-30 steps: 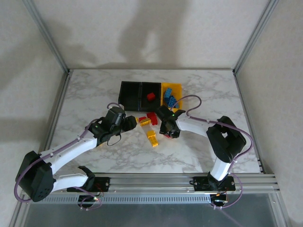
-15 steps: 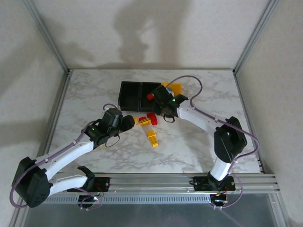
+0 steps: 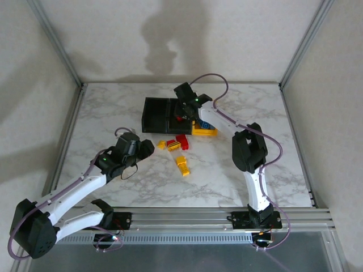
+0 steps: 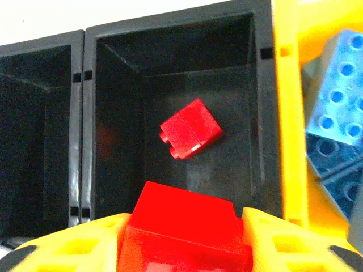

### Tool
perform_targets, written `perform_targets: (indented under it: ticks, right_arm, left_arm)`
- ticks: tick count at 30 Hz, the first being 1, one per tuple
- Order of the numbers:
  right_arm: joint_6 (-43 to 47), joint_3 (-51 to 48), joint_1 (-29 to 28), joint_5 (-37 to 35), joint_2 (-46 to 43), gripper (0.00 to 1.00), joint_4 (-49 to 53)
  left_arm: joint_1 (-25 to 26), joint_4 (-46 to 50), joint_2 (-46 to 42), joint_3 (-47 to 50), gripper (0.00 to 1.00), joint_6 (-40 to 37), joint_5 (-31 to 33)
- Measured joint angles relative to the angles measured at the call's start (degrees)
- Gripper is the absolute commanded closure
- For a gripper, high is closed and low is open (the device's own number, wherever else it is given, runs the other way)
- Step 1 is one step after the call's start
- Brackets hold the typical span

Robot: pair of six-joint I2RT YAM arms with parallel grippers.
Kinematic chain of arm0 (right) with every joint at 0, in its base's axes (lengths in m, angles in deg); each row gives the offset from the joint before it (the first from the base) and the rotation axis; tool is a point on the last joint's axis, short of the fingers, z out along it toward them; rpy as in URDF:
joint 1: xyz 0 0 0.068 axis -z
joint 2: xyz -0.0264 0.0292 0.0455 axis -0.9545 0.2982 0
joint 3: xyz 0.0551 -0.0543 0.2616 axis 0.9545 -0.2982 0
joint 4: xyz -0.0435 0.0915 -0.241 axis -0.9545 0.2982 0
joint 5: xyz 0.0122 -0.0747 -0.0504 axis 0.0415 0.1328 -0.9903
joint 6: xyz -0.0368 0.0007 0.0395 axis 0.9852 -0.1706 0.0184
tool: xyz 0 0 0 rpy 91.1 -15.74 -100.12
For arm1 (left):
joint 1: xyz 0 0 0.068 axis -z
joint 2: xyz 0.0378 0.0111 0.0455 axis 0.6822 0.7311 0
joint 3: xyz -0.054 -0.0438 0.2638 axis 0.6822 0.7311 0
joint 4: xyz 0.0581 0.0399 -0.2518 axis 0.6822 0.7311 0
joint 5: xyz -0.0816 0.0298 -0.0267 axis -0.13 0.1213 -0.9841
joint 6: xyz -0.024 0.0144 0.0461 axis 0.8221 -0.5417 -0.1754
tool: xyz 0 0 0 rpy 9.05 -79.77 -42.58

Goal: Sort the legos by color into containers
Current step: Place the lego in the container.

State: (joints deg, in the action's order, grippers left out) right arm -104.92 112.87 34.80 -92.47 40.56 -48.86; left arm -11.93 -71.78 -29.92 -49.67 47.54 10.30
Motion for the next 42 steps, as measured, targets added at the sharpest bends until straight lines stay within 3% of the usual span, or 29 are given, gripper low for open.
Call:
perform_targets:
  ticks: [12,30,36,42]
  right_arm:
    - [1.62,8.70,0.00,2.27,9.29,0.52,0.66]
    - [2.40,10.05,-0.07,2.58,9.42,0.38,1.09]
    - [3.37,4.50,-0.37,2.21,1.81,0.42,0.48]
    - [4.57,-13.03,-1.81,2.64,-14.49,0.43,-4.79]
  left_arm:
    - [-0.59,0.09,-0.35,0.92,0.37,0.44,0.00]
    - [-0.61,-0.11,-0.55,1.86,0.37,0.66,-0.02]
    - [-0.61,-0.31,-0.55,1.86,0.37,0.81,-0.22]
    - [-0.61,-0.81,-0.52,1.86,0.37,0.81,-0.66]
